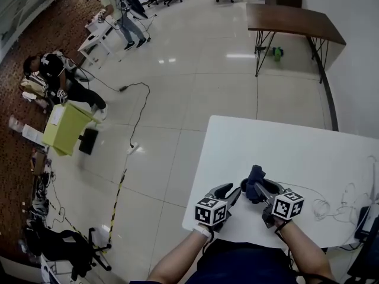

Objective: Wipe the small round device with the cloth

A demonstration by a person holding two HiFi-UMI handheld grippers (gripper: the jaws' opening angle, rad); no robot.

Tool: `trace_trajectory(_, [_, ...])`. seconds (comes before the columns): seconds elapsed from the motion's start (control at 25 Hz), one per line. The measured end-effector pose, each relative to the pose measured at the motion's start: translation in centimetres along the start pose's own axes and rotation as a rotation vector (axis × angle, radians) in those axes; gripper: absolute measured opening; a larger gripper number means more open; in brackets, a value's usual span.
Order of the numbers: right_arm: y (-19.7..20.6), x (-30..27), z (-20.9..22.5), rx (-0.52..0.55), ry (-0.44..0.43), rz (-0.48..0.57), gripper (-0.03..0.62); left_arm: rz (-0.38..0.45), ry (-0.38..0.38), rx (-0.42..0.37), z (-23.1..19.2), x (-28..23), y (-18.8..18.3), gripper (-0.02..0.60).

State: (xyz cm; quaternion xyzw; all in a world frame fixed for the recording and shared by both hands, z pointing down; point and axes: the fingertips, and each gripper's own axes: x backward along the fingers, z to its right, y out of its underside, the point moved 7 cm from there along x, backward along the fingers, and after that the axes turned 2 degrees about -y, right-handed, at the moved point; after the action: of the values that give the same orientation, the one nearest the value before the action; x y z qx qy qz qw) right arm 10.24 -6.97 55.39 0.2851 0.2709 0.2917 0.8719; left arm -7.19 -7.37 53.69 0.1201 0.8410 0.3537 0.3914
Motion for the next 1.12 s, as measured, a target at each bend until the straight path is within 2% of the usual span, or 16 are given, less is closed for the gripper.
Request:
trace_trajectory(0.44, [0.5,1.1,2.3,-0.227,-0.047,0.098,0.104,-0.021,0.020,0.005,0.8,-1.5,-0.1,0.146])
trace_trajectory(0.68, [1.5,1.5,4.2,-0.301,-0.008,0.105,0.104,-0.032,0.032,0.013,1.0,-1.9,0.0,0.146])
trace_trajectory(0.8, [3.3,1.2,6.0,-0.307,0.051,0.070,0.104,-0.024,0.038,0.015,0.5,-1.7,0.2,0.146])
trace_trajectory(0.96, [3.8,0.3,6.6,-0.234,0.143,-0.016,0.104,-0.010,0.030,0.006,0.0,-1.3,-0.3,0.146])
trace_trajectory(1.12, [3.8,0.5,6.8,-0.236,0.174,-0.038,0.104,-0.002,0.024,0.002,0.3,-1.9,-0.5,0.146])
